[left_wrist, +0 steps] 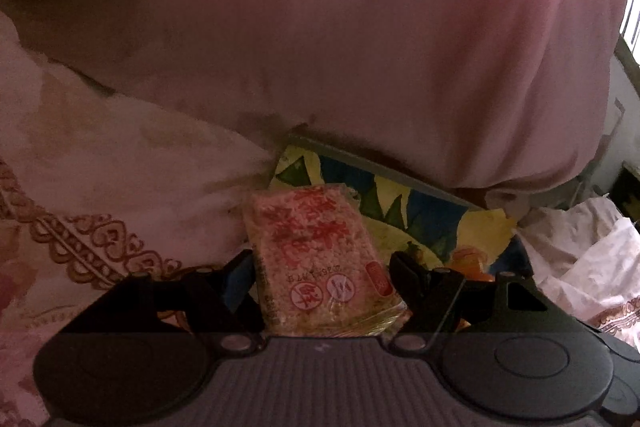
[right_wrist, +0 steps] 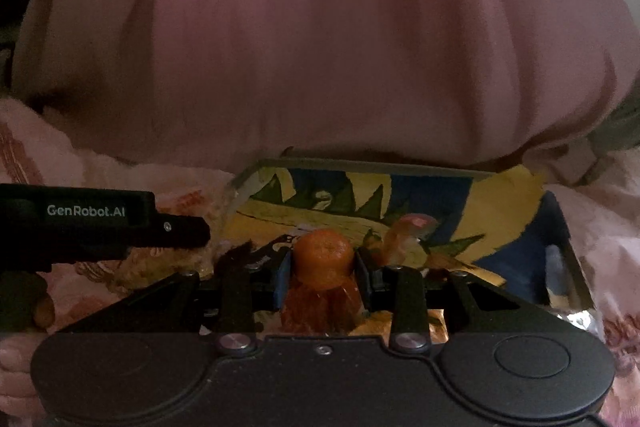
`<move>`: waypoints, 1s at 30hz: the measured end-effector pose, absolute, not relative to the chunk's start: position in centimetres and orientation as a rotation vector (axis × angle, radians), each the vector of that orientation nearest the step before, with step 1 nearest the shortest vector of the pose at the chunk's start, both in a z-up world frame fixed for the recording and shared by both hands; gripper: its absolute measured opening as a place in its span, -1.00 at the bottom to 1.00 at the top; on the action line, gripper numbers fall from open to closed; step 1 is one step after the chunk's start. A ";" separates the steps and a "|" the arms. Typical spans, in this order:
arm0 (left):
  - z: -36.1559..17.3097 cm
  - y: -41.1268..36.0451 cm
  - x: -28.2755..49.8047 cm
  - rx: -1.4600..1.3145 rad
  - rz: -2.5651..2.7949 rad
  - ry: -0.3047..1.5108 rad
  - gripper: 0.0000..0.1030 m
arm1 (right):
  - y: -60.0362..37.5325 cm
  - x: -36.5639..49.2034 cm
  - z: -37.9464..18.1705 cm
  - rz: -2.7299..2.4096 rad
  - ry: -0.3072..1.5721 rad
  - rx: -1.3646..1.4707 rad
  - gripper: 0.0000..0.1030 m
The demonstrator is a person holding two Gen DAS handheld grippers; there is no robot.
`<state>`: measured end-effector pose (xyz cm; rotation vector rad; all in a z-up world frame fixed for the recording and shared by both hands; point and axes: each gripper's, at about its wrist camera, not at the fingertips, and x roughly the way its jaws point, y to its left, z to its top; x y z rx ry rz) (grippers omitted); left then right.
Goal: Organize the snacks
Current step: 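Carry rice cracker packet with left tool while right tool carries orange ball to tray, then open left tool over tray while right tool releases orange ball inside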
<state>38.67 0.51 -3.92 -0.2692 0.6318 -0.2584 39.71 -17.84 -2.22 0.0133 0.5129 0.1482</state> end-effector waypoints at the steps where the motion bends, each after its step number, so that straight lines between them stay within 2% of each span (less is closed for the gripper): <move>1: -4.4 0.7 39.2 -0.273 -0.262 0.645 0.49 | -17.6 40.1 -2.5 0.151 0.515 0.002 -0.30; 20: -6.0 1.0 40.5 -0.236 -0.351 0.661 0.49 | -15.4 40.7 -4.0 0.170 0.476 -0.160 -0.28; 30: -5.9 1.0 40.6 -0.237 -0.356 0.676 0.50 | -15.7 40.5 -3.8 0.157 0.485 -0.147 -0.12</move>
